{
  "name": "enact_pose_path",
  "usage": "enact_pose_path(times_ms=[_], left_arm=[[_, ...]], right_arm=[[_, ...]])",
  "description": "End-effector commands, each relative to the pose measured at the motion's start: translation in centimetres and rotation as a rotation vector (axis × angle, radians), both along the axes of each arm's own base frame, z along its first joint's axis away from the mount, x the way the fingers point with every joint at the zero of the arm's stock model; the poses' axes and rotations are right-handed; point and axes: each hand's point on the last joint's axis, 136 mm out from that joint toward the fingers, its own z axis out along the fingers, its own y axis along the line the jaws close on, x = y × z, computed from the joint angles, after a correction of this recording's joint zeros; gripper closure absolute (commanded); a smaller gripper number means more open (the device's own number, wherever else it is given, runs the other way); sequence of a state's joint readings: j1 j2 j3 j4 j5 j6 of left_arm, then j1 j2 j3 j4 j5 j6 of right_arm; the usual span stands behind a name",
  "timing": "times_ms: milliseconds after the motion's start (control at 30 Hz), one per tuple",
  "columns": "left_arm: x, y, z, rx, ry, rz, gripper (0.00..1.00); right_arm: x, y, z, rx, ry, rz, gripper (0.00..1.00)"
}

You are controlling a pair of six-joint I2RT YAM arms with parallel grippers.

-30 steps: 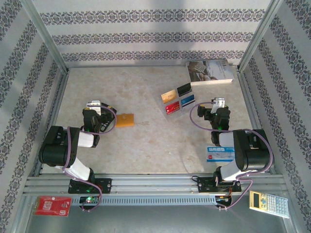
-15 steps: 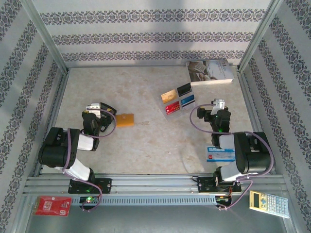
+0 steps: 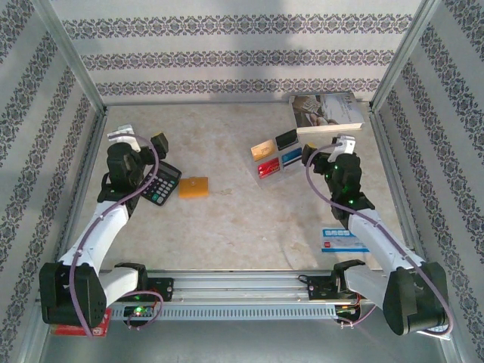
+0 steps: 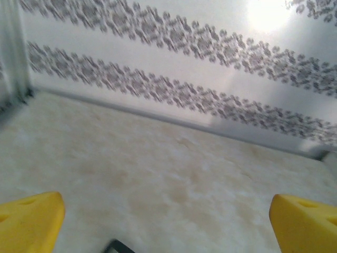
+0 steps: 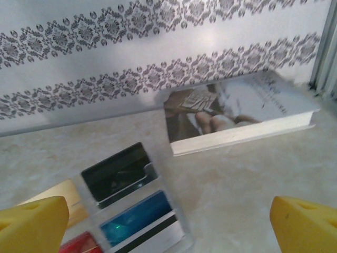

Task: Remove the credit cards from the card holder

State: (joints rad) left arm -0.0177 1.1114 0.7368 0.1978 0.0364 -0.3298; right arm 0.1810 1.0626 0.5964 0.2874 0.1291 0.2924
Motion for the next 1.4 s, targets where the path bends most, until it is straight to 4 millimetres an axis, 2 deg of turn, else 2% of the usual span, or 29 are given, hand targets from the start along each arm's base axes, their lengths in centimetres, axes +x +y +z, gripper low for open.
enact_pose_path(times_ms=[0,133,267,433,533,633,733,900,1033,1233,1367], left_arm=[[-1.5,-2.6,-5.1,-0.214,0.279,-0.09,0.0],[-1.4,-4.9,-5.7,-0.289,0.367,-0.194,0.0],[-1.1,-5.8,-7.3,-0.353,0.424,-0.215,0.0],[-1.0,-5.7,-9.5,-0.377,0.487,-0.184,0.0],[-1.4,-5.3,-10.7,-0.358,0.542,-0.155,0.0],[-2.2,-4.0,-11.9,-0.307,0.598,-0.09,0.0],[-3.1,-3.2,-12.9,-0.273,0.646,-0.051,0.01],[-4.0,-4.3,-13.5,-0.315,0.687,-0.099,0.1],[-4.9,-4.1,-14.2,-0.333,0.716,-0.073,0.13],[-5.7,-3.9,-15.2,-0.371,0.731,-0.026,0.14],[-5.8,-4.0,-15.4,-0.397,0.724,-0.016,0.14]], right_arm=[[-0.8,2.1,-2.2,0.179,0.221,0.035,0.02],[-0.5,6.7,-2.2,0.278,0.331,0.164,0.02],[-0.5,12.3,-2.5,0.318,0.407,0.275,0.02],[-0.5,19.4,-2.7,0.314,0.464,0.414,0.02],[-0.7,22.4,-3.6,0.293,0.501,0.454,0.02],[-1.0,25.4,-5.2,0.256,0.556,0.491,0.02],[-1.2,27.8,-6.5,0.243,0.598,0.515,0.05],[-1.8,30.8,-8.2,0.238,0.652,0.553,0.11],[-1.6,32.7,-10.4,0.183,0.701,0.568,0.18],[0.9,34.8,-13.2,0.093,0.723,0.584,0.26],[2.4,36.9,-14.8,0.067,0.744,0.625,0.39]])
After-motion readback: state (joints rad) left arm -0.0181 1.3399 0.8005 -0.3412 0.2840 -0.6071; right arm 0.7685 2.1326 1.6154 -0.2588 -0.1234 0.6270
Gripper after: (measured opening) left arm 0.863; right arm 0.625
